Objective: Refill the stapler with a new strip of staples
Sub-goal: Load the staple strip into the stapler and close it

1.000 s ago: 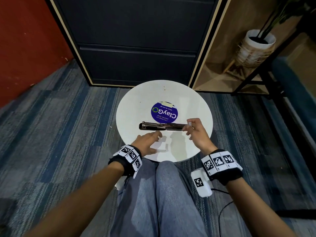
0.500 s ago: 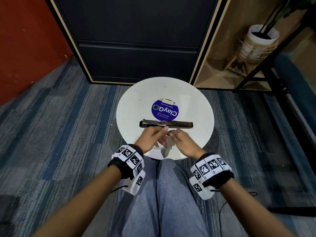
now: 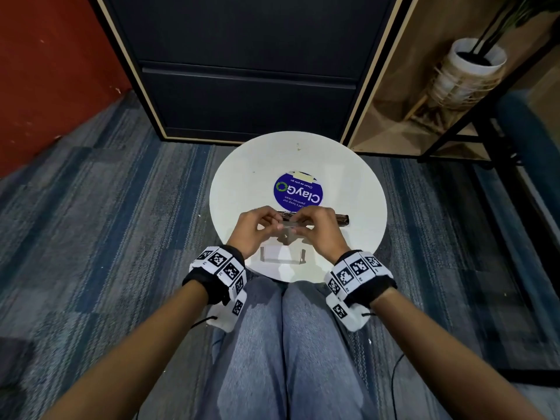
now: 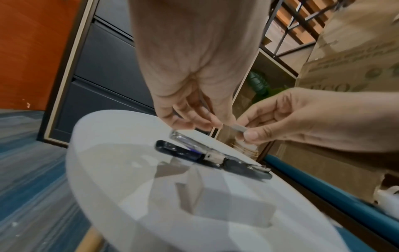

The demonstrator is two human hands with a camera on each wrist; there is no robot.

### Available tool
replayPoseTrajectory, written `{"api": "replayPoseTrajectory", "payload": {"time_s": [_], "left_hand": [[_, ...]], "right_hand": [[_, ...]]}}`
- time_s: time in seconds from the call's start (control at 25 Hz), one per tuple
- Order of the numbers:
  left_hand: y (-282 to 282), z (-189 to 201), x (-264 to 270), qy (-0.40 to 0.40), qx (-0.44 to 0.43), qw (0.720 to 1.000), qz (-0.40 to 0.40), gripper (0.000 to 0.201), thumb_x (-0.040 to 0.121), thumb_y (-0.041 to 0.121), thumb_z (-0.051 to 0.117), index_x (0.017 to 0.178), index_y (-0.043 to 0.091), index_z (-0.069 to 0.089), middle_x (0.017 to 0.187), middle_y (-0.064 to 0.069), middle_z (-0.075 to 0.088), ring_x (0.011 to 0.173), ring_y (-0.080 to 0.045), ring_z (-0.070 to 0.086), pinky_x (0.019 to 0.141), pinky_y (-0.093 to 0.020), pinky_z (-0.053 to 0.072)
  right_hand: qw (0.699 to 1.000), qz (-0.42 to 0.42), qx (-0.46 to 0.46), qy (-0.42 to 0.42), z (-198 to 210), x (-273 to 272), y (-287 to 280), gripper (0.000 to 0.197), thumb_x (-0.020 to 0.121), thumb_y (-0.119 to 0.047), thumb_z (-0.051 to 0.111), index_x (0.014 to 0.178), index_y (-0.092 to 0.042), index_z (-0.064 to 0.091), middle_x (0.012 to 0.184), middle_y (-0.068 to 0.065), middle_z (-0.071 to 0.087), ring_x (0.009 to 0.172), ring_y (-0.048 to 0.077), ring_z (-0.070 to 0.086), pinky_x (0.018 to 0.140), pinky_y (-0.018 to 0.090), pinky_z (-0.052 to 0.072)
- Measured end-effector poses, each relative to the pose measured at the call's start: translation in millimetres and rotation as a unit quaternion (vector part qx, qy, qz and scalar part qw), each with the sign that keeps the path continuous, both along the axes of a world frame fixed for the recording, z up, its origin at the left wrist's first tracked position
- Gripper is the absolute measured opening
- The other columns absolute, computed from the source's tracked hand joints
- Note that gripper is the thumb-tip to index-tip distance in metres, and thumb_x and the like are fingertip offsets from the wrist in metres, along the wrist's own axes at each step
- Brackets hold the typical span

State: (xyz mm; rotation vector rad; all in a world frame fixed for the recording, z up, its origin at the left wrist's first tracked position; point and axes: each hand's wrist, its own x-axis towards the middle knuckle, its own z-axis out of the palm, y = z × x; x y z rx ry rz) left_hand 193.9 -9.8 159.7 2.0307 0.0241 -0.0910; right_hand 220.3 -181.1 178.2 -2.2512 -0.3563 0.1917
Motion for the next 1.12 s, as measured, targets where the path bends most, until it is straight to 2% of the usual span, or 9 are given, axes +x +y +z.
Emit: {"api": "replayPoseTrajectory", "payload": {"time_s": [0.08,0.16,0.28,0.36,0.48,0.56,0.8,0.96,1.12], "left_hand": [[13,-14,2,-0.029,0.068,0.997,0.031,0.028,0.078,0.012,0.073,0.104,0.006,0.064,0.097,-0.008,0.061,0.086,-0.018,0.054,0.075,-0.012,0.042],[24,-26,3,-0.028,0.122,0.991,0.057,0.036,0.079,0.01,0.071,0.112,0.005,0.06,0.11,-0.013,0.06,0.101,-0.025,0.054,0.087,-0.029,0.043],[33,-38,12,-0.014,0.129,0.991,0.041,0.037,0.083,0.01,0.067,0.119,0.004,0.059,0.117,-0.015,0.06,0.109,-0.03,0.056,0.098,-0.04,0.046],[32,-40,17,-0.033,0.127,0.991,0.028,0.032,0.084,0.014,0.066,0.114,0.004,0.064,0.111,-0.015,0.064,0.104,-0.03,0.06,0.095,-0.041,0.048],[31,-43,25,-0.042,0.115,0.992,0.041,0.022,0.085,0.015,0.065,0.103,0.005,0.068,0.101,-0.014,0.067,0.094,-0.029,0.063,0.087,-0.037,0.049],[32,-45,28,-0.041,0.113,0.992,0.043,0.018,0.085,0.015,0.064,0.1,0.006,0.069,0.098,-0.013,0.068,0.092,-0.028,0.062,0.084,-0.035,0.048],[33,-46,30,-0.036,0.125,0.991,0.04,0.016,0.086,0.017,0.062,0.098,0.007,0.068,0.095,-0.013,0.068,0.09,-0.028,0.061,0.081,-0.038,0.048],[33,-45,30,-0.029,0.126,0.991,0.044,0.016,0.086,0.017,0.062,0.097,0.008,0.068,0.094,-0.013,0.068,0.089,-0.028,0.061,0.08,-0.039,0.049],[34,-45,31,-0.026,0.127,0.991,0.044,0.016,0.085,0.018,0.063,0.096,0.008,0.068,0.093,-0.012,0.068,0.088,-0.028,0.062,0.078,-0.039,0.049]], "right_hand": [[1.0,-0.002,-0.016,0.006,0,13,8,0.018,0.069,0.003,0.075,0.085,-0.002,0.072,0.081,0.01,0.068,0.076,0.02,0.062,0.07,0.031,0.056],[1.0,-0.014,-0.023,-0.001,-5,26,14,0.016,0.069,0.004,0.075,0.083,-0.002,0.072,0.083,0.011,0.068,0.077,0.018,0.058,0.069,0.029,0.052],[0.999,-0.017,-0.03,-0.005,-19,43,23,0.018,0.067,-0.001,0.079,0.084,-0.004,0.074,0.09,0.013,0.071,0.077,0.015,0.056,0.067,0.018,0.042],[0.999,-0.014,-0.033,0.003,-24,47,28,0.019,0.067,-0.003,0.08,0.085,-0.004,0.074,0.09,0.013,0.071,0.076,0.014,0.056,0.064,0.012,0.038],[0.999,-0.008,-0.037,0.012,-30,50,34,0.018,0.066,-0.002,0.08,0.084,-0.003,0.075,0.088,0.015,0.07,0.075,0.016,0.057,0.063,0.017,0.039],[0.999,-0.006,-0.033,0.016,-32,51,35,0.018,0.067,-0.002,0.079,0.084,-0.004,0.075,0.087,0.014,0.07,0.072,0.015,0.058,0.061,0.012,0.04],[0.999,0.005,-0.035,0.023,-33,52,41,0.018,0.066,0.002,0.079,0.083,-0.001,0.074,0.084,0.016,0.071,0.069,0.015,0.058,0.061,0.008,0.041],[0.999,-0.003,-0.023,0.029,-33,52,41,0.019,0.063,0.003,0.08,0.082,0.0,0.075,0.08,0.019,0.074,0.066,0.017,0.061,0.061,0.011,0.046],[0.999,-0.004,-0.015,0.041,-34,55,41,0.02,0.061,0.005,0.081,0.08,0.003,0.074,0.079,0.021,0.074,0.057,0.012,0.058,0.055,0.003,0.046]]}}
